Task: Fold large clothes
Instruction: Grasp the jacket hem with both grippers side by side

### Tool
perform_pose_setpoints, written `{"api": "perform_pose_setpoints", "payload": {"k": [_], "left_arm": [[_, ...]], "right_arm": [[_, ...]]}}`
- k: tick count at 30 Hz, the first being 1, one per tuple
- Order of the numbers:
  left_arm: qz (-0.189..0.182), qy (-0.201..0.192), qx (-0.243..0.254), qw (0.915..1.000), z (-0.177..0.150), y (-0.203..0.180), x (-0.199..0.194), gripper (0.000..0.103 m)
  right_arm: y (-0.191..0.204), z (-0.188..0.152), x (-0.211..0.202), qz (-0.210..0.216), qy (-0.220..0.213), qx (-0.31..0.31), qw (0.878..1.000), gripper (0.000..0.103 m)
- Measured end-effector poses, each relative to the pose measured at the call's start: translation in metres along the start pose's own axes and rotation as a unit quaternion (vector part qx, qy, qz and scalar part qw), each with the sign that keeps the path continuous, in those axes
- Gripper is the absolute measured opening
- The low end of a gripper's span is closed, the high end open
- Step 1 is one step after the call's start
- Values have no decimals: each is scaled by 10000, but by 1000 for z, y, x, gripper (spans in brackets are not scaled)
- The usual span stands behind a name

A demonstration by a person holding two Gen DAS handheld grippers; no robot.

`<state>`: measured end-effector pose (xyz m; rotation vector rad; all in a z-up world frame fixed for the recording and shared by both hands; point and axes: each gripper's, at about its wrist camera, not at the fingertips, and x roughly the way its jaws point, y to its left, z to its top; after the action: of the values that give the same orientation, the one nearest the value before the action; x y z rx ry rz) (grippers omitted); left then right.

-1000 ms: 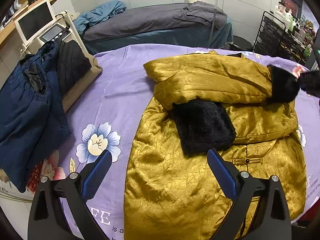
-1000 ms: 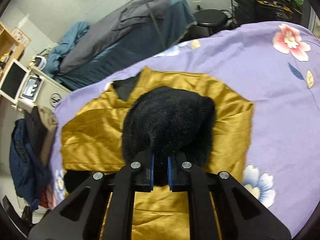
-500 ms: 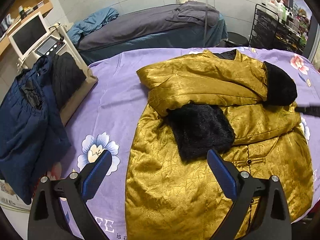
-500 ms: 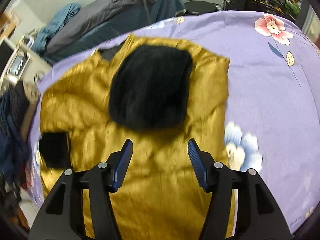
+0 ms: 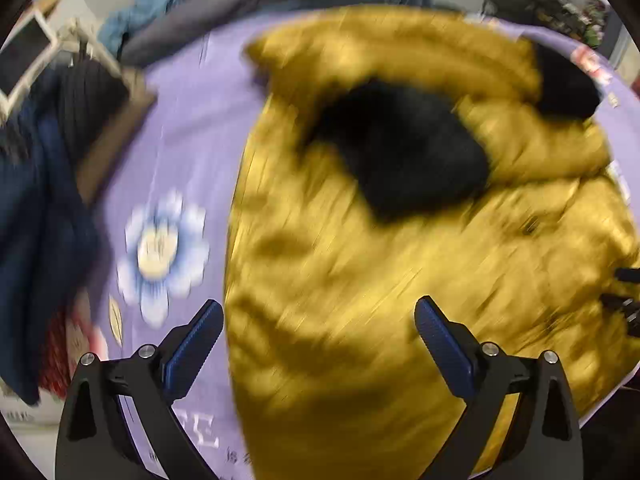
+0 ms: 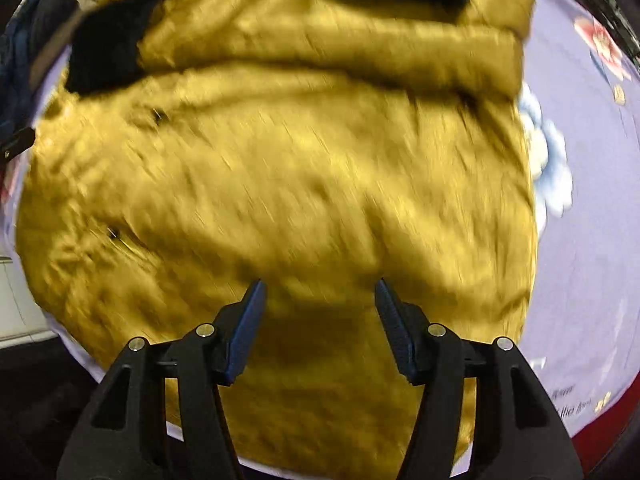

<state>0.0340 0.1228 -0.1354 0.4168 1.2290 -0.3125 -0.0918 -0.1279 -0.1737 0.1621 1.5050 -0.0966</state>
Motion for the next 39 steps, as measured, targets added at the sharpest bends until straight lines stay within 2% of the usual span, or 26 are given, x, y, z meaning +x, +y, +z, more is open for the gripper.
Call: {"api": "perform_pose_setpoints", "payload": {"k": [1,4,8,11,15,18,20,22,24,27,29,30,32,33,34,35,39], "left_arm": [[-33,179,-89,9998,-8,11,9,94],[-133,384,-422,9983,-28,44,18,94],[-294,421,-872,9949,-48,89,12,93],[-605,378,-1114,9912,-53,108,5,92],[-1126,252,-1179,9863,-49,110,3,91],[-1618,451,-1040,9803,-41,93,14,90],[-1689,591,-725,9812,-41,76,26,86],[-1602,711,-388,9838,-45,64,37,82],[-1631,740,-341,9832,-47,61,41,80],[-1854,834,-515,9778,-45,64,40,66],[-1916,903,-471,9762,-43,62,39,49],[-1988,945,-406,9746,-42,58,38,44],[-2135,997,-398,9710,-39,54,34,23],[-2176,1009,-374,9701,-37,50,32,18],[-2147,983,-317,9712,-37,46,28,12],[-2114,956,-245,9724,-37,43,24,10],[-2115,953,166,9726,-55,39,9,7]], "right_arm": [[-5,-6,3,3,78,58,10000,58],[-14,-18,3,104,154,150,9997,59],[-32,-36,-3,224,188,299,9991,59],[-58,-52,-13,260,55,682,9973,59],[-107,-66,-25,462,-176,1518,9872,59],[-139,-75,-20,647,-191,1975,9780,59],[-153,-81,-12,932,-151,2175,9715,59],[-164,-87,-3,1215,-126,2364,9639,59],[-172,-90,3,1460,-97,2436,9588,59],[-165,-82,7,1425,-82,2299,9627,59],[-151,-81,5,1345,-131,2325,9632,59],[-149,-81,6,1361,-146,2380,9616,55],[-144,-77,8,1582,-112,2488,9555,30],[-143,-78,9,1719,-79,2514,9525,27],[-134,-74,10,1763,-80,2497,9521,18],[-134,-75,8,1821,-86,2458,9520,12],[-140,-92,-3,1993,-172,2598,9447,7]]}}
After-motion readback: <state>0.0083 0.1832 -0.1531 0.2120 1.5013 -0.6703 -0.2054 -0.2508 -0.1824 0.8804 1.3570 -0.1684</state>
